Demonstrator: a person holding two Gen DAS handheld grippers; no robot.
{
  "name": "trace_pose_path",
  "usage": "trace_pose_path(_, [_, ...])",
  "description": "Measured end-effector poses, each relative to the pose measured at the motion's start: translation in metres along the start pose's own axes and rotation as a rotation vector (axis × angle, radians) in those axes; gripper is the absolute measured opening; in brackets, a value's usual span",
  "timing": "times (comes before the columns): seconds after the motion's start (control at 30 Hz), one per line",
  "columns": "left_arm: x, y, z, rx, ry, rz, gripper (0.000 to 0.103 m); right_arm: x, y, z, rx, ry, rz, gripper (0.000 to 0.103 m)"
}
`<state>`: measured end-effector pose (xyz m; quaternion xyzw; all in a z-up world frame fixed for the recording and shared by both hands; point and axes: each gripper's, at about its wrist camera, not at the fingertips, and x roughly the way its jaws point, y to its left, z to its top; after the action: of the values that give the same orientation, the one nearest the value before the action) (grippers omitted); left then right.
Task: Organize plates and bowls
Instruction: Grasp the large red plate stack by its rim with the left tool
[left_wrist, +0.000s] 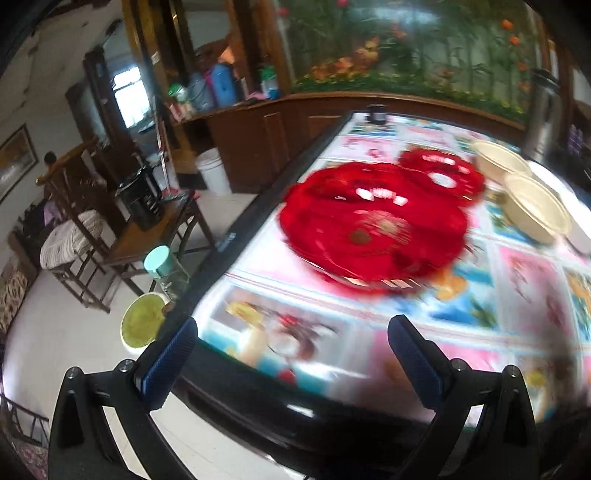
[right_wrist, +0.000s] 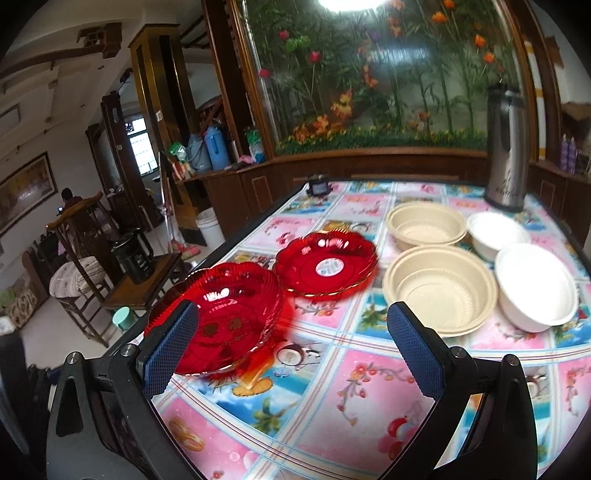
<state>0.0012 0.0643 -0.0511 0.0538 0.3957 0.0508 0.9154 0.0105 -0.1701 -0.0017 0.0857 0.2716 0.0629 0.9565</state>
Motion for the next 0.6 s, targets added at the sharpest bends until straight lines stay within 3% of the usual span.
trace_pose_path(0.13, [0.022, 0.03, 0.026, -0.069, 0.021, 0.023, 0.103, 0.018, 0.005, 0.004, 0.022, 0.049, 0.046, 0.103])
trace_pose_path(0.27, [0.053, 0.046, 0.047, -0.132, 0.099, 0.021, 0.103, 0.038, 0.019, 0.004, 0.012, 0.096, 0.073, 0.103])
trace_pose_path(0.4, [0.079, 0.049, 0.057, -0.184, 0.201, -0.013, 0.103, 0.062, 0.029, -0.002, -0.002, 0.145, 0.038, 0.103])
trace_pose_path(0.5, [0.083, 0.05, 0.062, -0.222, 0.214, -0.036, 0.103, 0.071, 0.025, -0.004, 0.007, 0.153, -0.01, 0.103])
trace_pose_path(0.6, [0.091, 0.053, 0.071, -0.255, 0.227, -0.054, 0.103, 0.08, 0.017, -0.004, 0.041, 0.167, -0.004, 0.102])
